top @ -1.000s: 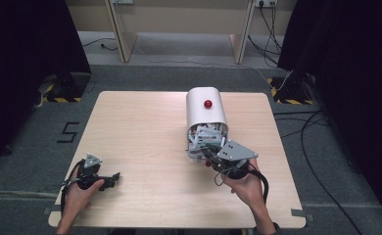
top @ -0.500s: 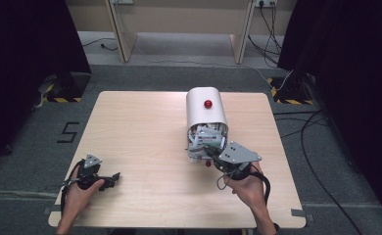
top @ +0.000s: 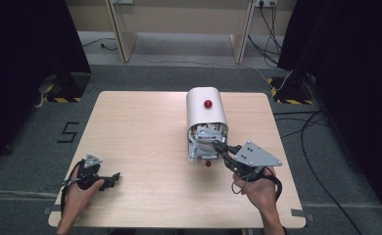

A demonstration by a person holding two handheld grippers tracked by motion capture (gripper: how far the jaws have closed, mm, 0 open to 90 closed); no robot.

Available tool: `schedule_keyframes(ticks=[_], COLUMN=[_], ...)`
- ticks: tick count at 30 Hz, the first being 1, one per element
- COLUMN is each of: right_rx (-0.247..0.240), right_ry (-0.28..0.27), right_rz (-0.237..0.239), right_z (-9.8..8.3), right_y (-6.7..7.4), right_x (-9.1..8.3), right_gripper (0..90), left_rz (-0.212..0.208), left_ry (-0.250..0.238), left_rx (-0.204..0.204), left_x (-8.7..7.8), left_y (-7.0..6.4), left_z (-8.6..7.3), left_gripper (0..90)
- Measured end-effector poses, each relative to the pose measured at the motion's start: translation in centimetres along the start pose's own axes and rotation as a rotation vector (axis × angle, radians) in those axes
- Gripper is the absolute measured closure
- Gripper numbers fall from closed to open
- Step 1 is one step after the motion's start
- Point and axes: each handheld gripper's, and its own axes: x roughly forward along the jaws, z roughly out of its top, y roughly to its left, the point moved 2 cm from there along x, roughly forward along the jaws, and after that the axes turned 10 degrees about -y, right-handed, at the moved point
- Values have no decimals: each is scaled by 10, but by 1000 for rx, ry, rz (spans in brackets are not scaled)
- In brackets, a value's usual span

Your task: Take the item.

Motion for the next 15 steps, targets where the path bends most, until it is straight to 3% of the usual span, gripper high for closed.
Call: schedule_keyframes(ticks=[15], right_rx=[9], right_ry=[-51], right_rz=[-15], right_z=[12], right_y=[-4], right_x=[-21], right_gripper=[898], left_rz=[1], left_ry=[-2], left_rx=[-3], left_x=[0], left_y=[0], left_z=[0], left_gripper=[0])
